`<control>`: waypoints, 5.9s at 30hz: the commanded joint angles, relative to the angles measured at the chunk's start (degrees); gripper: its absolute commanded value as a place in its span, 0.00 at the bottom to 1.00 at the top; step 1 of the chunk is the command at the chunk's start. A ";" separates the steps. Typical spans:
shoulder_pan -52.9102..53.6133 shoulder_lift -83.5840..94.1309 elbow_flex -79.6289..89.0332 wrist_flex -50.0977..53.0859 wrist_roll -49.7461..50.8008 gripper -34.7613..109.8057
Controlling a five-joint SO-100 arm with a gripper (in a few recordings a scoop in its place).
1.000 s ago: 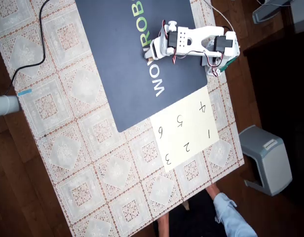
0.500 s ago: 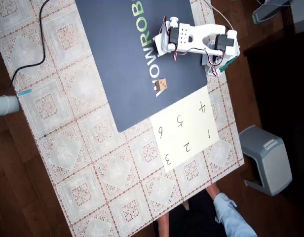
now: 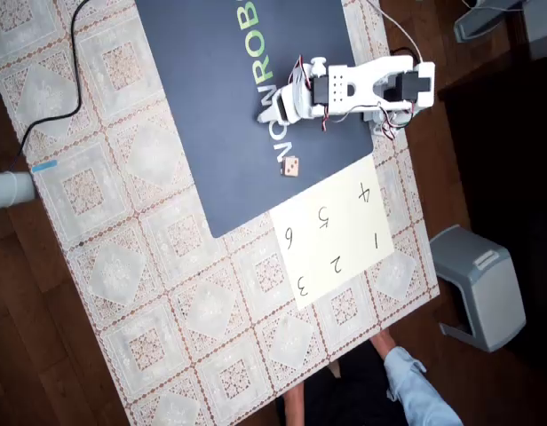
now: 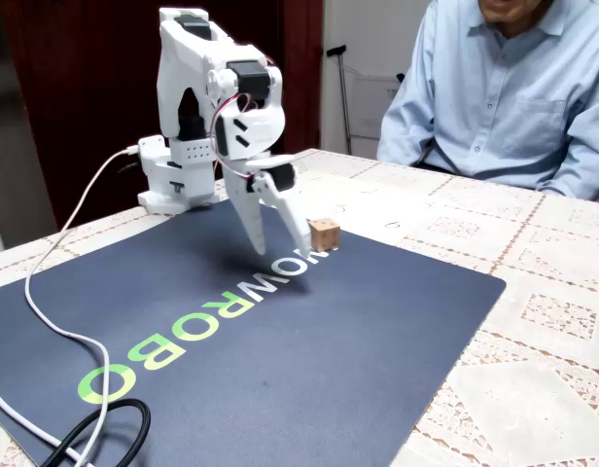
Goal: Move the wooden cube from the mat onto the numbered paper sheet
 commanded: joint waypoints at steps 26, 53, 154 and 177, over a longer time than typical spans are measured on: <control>-15.91 2.64 2.29 11.16 9.84 0.45; -14.24 -3.25 -4.04 16.52 7.21 0.46; -46.93 -59.94 -103.97 37.71 14.41 0.39; -5.62 45.53 15.47 9.58 3.08 0.35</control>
